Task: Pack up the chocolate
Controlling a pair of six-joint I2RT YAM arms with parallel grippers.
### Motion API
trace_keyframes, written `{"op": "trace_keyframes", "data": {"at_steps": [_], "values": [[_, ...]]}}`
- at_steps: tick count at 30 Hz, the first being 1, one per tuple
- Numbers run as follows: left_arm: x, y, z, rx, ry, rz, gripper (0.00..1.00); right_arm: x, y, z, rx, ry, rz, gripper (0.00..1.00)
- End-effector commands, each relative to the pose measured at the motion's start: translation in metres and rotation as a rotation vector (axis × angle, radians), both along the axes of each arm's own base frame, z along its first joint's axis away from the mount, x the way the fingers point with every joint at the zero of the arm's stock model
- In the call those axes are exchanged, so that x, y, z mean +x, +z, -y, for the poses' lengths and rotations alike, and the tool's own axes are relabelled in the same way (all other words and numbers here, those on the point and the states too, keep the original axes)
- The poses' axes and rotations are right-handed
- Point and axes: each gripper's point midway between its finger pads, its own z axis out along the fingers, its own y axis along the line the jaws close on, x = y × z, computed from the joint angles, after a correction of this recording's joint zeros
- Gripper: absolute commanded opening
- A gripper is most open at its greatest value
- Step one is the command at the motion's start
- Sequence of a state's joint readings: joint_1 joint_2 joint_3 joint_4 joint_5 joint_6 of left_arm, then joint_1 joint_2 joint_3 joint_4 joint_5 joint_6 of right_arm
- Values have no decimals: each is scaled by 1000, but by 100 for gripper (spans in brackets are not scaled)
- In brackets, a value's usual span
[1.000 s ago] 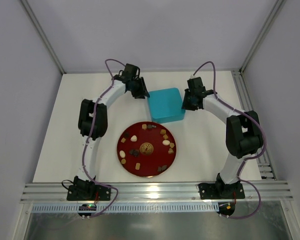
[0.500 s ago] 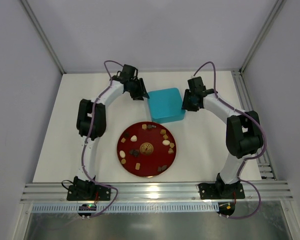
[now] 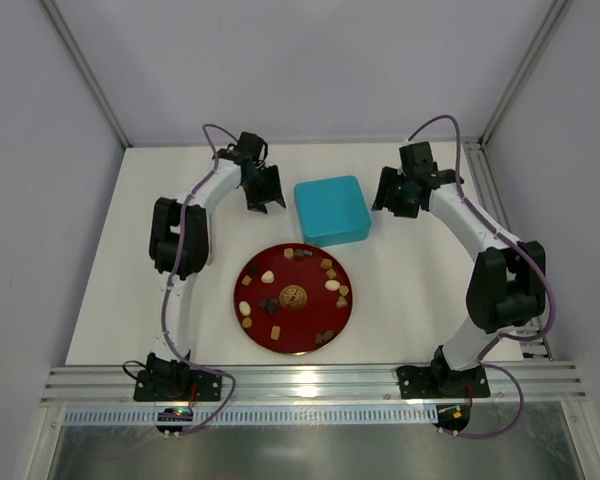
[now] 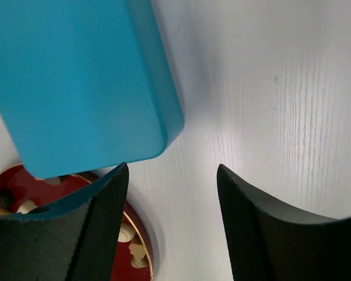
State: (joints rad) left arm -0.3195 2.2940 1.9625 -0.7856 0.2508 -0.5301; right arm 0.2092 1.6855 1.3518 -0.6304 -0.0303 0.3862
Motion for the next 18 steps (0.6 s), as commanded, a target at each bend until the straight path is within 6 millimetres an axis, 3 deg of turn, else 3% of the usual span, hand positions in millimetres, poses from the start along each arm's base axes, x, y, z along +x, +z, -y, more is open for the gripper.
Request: {"op": "trace_keyframes", "data": {"at_steps": [1,3,5,6,7,10,11,12,18], "values": [[7,91,-4,-24,-7,189,59,17,81,0,74,16,240,66],[3,113,-5,-44,-7,243,61,18,95,3,91,11,294,67],[-13,137,-13,-45,-4,292,62,11,113,5,95,16,355,68],[-24,131,-18,-34,-1,278,63,9,121,8,89,8,381,68],[-32,158,-21,-53,7,346,64,2,130,10,89,4,411,68],[-61,180,-30,-68,6,410,64,-14,149,15,92,-1,479,69],[-69,188,-34,-73,13,432,65,-17,153,15,98,-5,498,69],[-80,180,-37,-68,12,421,65,-20,155,16,102,-12,508,69],[-126,211,-61,-61,37,535,66,-56,159,22,117,-13,561,72]]}}
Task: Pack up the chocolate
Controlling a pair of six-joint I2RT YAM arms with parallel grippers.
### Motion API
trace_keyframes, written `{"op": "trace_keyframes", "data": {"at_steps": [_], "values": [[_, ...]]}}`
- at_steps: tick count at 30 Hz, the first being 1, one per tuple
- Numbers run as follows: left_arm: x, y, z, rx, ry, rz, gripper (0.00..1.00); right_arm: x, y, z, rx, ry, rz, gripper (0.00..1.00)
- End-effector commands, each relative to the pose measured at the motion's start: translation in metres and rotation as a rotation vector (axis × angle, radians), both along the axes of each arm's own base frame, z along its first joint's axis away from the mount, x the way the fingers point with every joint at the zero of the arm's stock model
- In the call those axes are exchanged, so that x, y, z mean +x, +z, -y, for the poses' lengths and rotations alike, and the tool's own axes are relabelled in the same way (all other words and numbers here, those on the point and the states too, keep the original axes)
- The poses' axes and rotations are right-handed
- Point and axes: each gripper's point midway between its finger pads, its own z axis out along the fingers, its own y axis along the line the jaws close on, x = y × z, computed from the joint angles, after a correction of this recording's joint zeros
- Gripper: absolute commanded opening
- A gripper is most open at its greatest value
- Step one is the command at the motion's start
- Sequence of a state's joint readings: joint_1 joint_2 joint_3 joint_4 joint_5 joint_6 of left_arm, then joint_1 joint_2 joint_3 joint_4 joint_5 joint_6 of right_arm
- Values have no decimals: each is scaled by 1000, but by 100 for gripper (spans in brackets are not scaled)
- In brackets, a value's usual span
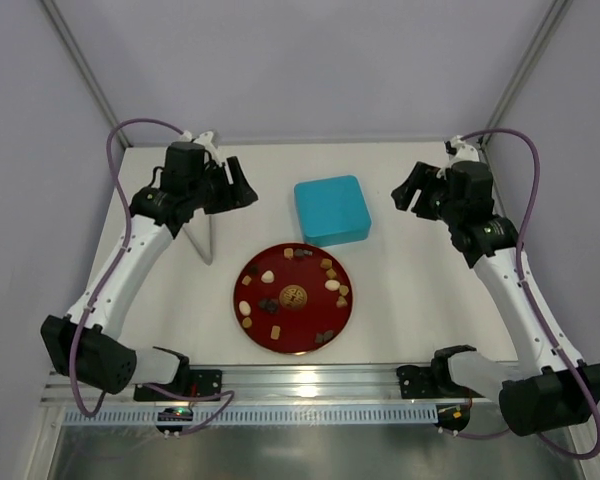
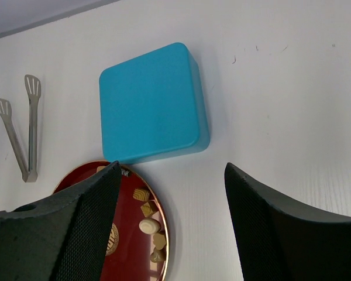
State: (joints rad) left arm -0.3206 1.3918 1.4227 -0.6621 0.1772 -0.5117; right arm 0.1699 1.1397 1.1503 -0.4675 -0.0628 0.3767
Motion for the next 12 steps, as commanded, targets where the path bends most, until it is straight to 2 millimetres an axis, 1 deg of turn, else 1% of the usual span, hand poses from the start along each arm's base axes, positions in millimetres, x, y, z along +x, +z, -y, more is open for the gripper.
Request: {"op": "trace_keyframes", "data": {"at_steps": [1,2,3,5,6,10,12], "values": [[-13,2,-14,37,29,57,66,-12,6,4,8,-9,54,73],[-17,2,-17,43,32,63,67,-15,7,5,7,-12,60,73],[-24,2,-21,50,33,75,67,-20,12,6,8,-12,81,74],[-28,0,-26,63,43,81,67,-24,10,8,0,-13,87,74],[-32,-1,-26,63,40,80,67,-26,14,8,-1,-13,102,74],[-38,-3,-25,52,24,77,67,-28,15,11,-14,-20,101,74],[-39,-3,-23,47,16,75,67,-27,21,15,-15,-45,121,75]]}}
